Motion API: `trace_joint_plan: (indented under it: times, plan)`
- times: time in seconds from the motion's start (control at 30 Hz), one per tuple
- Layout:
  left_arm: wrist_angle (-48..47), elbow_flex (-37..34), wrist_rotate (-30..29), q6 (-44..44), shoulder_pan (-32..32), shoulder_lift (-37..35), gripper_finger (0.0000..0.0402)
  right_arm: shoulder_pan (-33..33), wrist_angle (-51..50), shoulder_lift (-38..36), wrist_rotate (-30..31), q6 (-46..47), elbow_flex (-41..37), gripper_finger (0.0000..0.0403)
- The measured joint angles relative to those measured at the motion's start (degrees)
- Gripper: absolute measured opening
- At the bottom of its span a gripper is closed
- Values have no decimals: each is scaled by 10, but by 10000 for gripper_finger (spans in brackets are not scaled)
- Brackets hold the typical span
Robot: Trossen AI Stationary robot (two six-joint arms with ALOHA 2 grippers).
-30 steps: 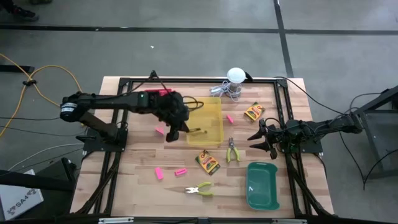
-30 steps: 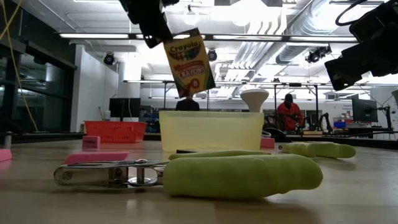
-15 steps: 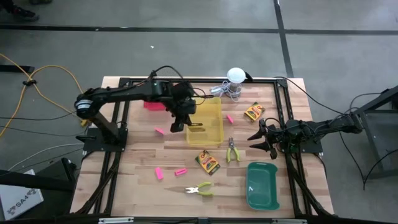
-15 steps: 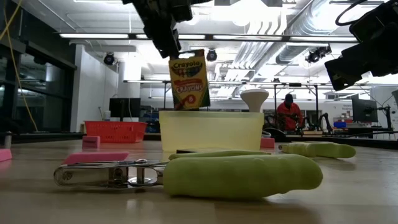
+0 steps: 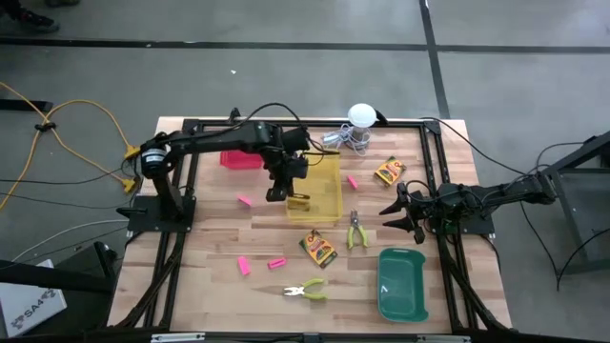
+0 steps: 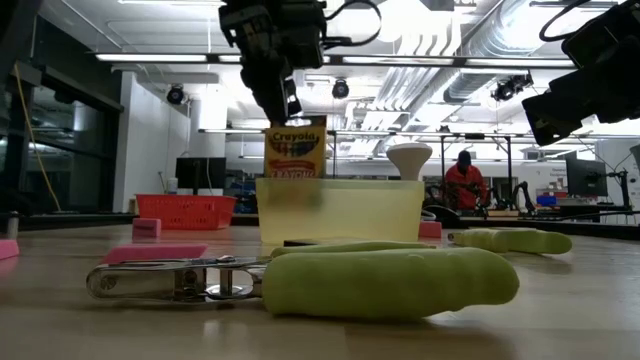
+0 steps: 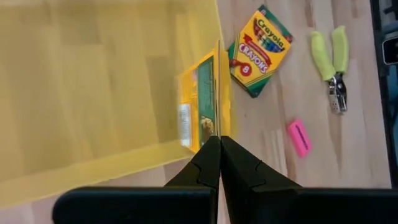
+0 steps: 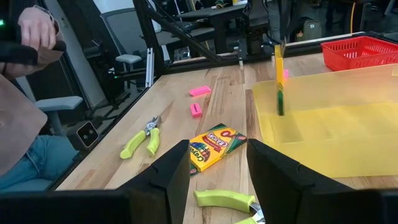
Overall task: Pick & Place School Supplies
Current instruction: Put the yellow crayon box into the yellow bin
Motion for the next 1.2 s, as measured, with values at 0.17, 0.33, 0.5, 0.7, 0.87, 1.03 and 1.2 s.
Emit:
trace_joint_plan:
  times: [0.17, 0.33, 0.5, 0.7, 0.87, 1.03, 1.2]
  plan:
    - [5, 0, 2, -4, -4, 9, 1, 0, 0, 0, 0, 0, 0, 149]
    - [6, 0, 6, -9, -16, 22, 1, 0, 0, 0, 0, 0, 0, 149]
    - [14, 0, 14, -15, -20, 33, 1, 0, 0, 0, 0, 0, 0, 149]
    - [21, -1, 16, -15, -19, 46, 1, 0, 0, 0, 0, 0, 0, 149]
    - [32, -1, 17, -16, -18, 49, 1, 0, 0, 0, 0, 0, 0, 149]
    - [35, -1, 16, -12, -14, 49, 1, 0, 0, 0, 0, 0, 0, 149]
    - [36, -1, 13, -6, -8, 53, 1, 0, 0, 0, 0, 0, 0, 149]
